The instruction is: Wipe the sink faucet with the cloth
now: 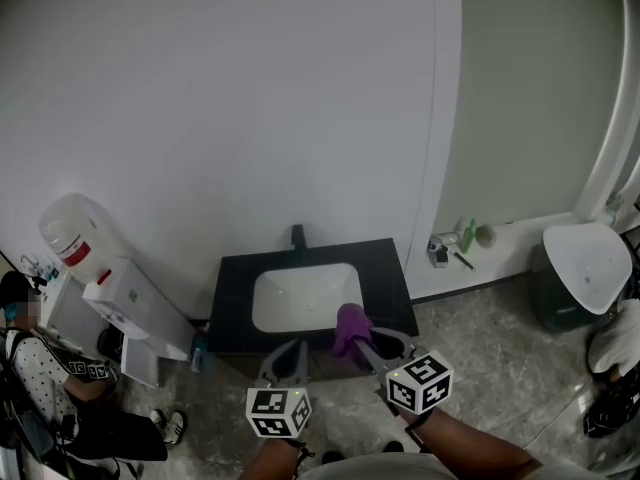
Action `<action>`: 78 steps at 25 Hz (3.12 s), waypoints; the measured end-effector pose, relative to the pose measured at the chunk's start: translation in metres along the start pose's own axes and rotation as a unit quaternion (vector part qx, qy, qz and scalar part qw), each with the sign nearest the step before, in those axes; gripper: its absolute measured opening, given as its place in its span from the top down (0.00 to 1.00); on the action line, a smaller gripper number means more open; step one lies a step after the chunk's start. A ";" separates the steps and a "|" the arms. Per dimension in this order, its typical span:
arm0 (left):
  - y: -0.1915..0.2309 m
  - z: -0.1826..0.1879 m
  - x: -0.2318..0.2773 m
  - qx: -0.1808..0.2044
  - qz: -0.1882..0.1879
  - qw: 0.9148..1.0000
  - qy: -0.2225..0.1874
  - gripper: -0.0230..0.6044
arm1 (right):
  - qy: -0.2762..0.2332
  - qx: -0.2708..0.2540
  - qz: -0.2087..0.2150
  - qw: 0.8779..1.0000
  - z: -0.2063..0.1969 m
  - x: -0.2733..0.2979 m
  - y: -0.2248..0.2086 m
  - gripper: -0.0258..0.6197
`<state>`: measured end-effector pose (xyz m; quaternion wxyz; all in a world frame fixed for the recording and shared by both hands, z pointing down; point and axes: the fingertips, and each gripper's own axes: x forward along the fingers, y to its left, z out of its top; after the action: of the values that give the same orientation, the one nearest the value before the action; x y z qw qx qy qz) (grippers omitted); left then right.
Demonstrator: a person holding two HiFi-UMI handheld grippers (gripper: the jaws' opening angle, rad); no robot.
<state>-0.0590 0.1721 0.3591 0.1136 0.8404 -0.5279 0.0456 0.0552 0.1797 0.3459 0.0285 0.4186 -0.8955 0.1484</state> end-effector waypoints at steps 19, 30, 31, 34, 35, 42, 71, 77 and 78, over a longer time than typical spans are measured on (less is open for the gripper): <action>0.045 -0.003 -0.007 -0.008 -0.026 1.000 0.005 0.96 | -0.005 -0.001 -0.012 1.000 -0.008 0.034 0.028 0.86; 0.068 -0.011 0.015 -0.005 -0.052 0.998 0.024 0.96 | -0.013 0.006 -0.031 0.999 -0.007 0.061 0.019 0.86; 0.069 -0.012 0.022 -0.006 -0.051 0.998 0.027 0.96 | -0.011 0.008 -0.031 0.999 -0.007 0.066 0.013 0.86; 0.074 -0.016 0.052 -0.005 -0.046 0.998 0.033 0.96 | -0.011 0.013 -0.026 1.000 -0.006 0.085 -0.014 0.86; 0.076 -0.016 0.064 -0.005 -0.042 0.999 0.034 0.96 | -0.010 0.014 -0.022 1.000 -0.005 0.092 -0.024 0.86; 0.093 -0.002 0.175 -0.022 -0.017 0.999 0.028 0.96 | 0.008 0.009 0.014 1.000 0.011 0.162 -0.120 0.86; 0.168 0.021 0.361 -0.027 0.037 0.997 0.058 0.96 | 0.063 -0.014 0.073 0.995 0.036 0.365 -0.265 0.86; 0.192 -0.009 0.384 -0.050 0.028 0.996 0.068 0.96 | 0.088 -0.038 0.052 0.994 0.000 0.441 -0.300 0.86; 0.197 -0.014 0.386 -0.054 0.027 0.996 0.068 0.96 | 0.093 -0.041 0.051 0.994 -0.006 0.454 -0.303 0.86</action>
<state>-0.0663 -0.2449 0.4771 0.1929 0.8134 -0.5433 0.0773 -0.0095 -0.3387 0.5044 0.1208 0.3555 -0.9144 0.1514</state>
